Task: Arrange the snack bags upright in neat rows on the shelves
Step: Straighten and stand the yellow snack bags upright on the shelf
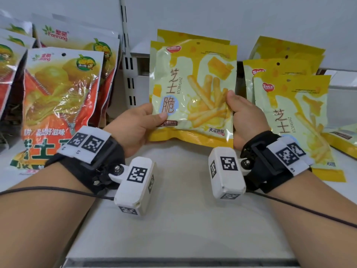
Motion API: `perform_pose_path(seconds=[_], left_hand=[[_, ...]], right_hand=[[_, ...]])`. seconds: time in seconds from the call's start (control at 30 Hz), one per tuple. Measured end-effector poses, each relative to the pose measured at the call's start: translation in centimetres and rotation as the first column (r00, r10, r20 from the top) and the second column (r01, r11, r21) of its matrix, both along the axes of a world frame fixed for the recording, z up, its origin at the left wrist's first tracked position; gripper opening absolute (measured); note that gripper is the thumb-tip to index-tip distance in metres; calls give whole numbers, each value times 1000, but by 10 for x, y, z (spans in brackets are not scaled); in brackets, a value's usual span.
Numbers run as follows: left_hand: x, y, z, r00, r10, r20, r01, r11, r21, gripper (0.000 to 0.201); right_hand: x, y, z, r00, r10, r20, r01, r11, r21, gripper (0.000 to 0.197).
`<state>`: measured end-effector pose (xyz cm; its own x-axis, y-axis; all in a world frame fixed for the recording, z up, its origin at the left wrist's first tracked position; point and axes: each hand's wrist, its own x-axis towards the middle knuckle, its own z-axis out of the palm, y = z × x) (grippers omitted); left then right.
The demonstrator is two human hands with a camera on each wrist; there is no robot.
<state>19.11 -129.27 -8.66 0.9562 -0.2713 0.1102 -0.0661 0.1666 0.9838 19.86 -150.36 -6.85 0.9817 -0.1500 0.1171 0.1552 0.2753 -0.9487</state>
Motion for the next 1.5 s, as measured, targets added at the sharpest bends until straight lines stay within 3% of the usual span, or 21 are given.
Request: perform_pose_path(seconds=[0.1,0.17,0.5,0.63,0.77,0.8,0.87,0.9,0.97,1.03,1.07,1.13,1.2,1.3,1.4,1.47,1.5], left_hand=[[2,2,1,993,113,29,-112,994,-9,18],[4,5,2,988,148,40,-146,989,-31,15],[3,8,6,983,147,106,-146,989,-22,16],[6,9,6,972,170,162,-167,986,-27,19],[9,14,8,950,235,204,-219,971,-98,26],[9,14,9,946,247,210,-226,967,-118,27],[7,13,11,940,256,225,-229,964,-137,31],[6,12,11,939,247,238,-220,966,-134,32],[1,7,14,951,159,264,-128,983,-129,36],[-5,2,17,955,20,296,6,996,-88,47],[-8,0,18,950,-33,311,55,997,-62,54],[-11,-6,20,949,-69,309,88,995,-49,53],[-12,-8,20,950,-15,311,35,998,-58,50],[-7,-4,20,905,214,367,-232,973,6,39],[2,5,15,860,371,351,-425,901,90,71],[6,7,11,891,356,281,-390,918,72,84],[7,9,10,912,331,244,-354,933,59,82]], right_hand=[[-2,3,-3,978,203,-50,-204,979,-7,36],[-3,5,-7,952,297,-79,-305,941,-146,25],[-7,4,-3,953,288,-91,-302,911,-279,23],[-6,6,-3,980,191,-58,-199,937,-285,24],[-4,4,-2,976,-109,188,176,904,-390,34],[-5,5,0,961,-127,244,217,895,-389,32],[-12,11,2,967,-12,254,115,912,-395,28],[-15,14,2,971,85,221,13,914,-406,35],[-21,21,0,957,243,159,-155,890,-429,74],[-25,28,-1,933,324,159,-242,889,-389,105],[-27,29,0,927,330,179,-254,902,-349,108],[-27,30,1,934,279,222,-217,938,-269,89],[-28,31,3,947,215,238,-163,962,-218,61],[-26,28,3,954,187,234,-160,979,-129,35],[-25,25,3,952,206,226,-174,972,-157,17],[-24,21,2,940,268,211,-228,953,-197,14],[-24,19,1,932,305,195,-265,942,-208,19]])
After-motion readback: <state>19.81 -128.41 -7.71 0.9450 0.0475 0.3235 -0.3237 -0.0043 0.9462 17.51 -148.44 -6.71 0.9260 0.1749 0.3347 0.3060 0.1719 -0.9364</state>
